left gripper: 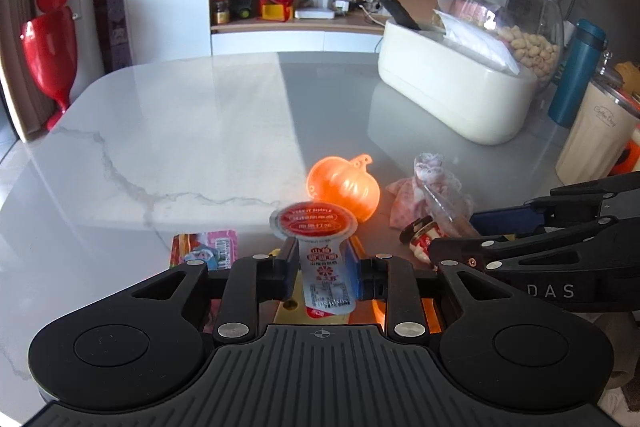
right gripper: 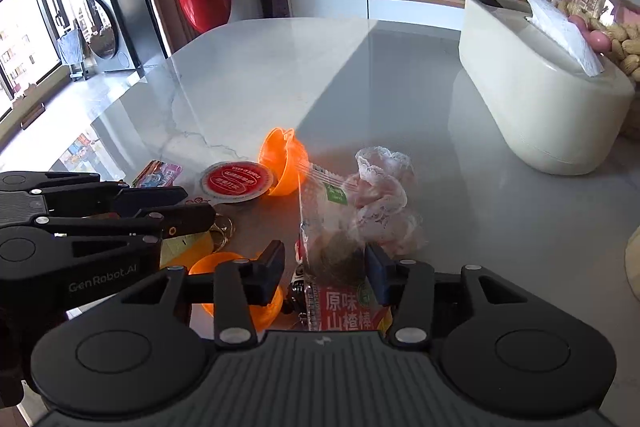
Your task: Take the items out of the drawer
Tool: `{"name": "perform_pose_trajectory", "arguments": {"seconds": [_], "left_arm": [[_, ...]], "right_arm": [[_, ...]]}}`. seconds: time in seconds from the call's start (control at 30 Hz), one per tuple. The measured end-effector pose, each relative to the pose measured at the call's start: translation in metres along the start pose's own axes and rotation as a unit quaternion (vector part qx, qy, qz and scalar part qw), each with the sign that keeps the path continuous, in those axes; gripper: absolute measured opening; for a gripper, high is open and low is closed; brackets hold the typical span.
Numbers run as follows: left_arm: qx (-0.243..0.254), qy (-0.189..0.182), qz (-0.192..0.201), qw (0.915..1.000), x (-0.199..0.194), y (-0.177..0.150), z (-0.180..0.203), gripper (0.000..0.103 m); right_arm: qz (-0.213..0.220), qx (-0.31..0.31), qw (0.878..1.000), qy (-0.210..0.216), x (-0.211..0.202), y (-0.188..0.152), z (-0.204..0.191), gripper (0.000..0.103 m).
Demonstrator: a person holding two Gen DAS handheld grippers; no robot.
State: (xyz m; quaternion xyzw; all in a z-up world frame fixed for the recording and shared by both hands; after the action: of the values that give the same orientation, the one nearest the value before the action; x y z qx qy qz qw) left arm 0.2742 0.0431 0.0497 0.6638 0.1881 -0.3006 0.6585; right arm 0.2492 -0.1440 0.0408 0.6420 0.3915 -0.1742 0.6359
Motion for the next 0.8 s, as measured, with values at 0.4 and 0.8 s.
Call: {"name": "perform_pose_trajectory", "arguments": {"seconds": [0.4,0.8], "left_arm": [[0.01,0.018,0.049,0.9986,-0.079,-0.014,-0.011,0.028],[-0.016,0.106,0.011,0.9941,-0.168,-0.123,-0.087,0.028]], "right_arm": [[0.07,-0.028,0.997,-0.028,-0.08,-0.009,-0.014,0.05],[0.063,-0.035,0.988,-0.136,-0.17,-0.107,0.059,0.055]]}}
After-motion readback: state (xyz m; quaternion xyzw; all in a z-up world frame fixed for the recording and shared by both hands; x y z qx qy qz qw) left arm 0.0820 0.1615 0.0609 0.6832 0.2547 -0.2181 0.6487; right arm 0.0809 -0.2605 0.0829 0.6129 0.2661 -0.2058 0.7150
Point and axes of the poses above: each gripper's, at about its wrist camera, not at the fingertips, and x roughly the way its jaws point, z to its right, y to its top, the point moved 10 cm from there along x, roughly the way its jaws point, and after that the axes turned 1 degree about x, right-handed, at the moved point
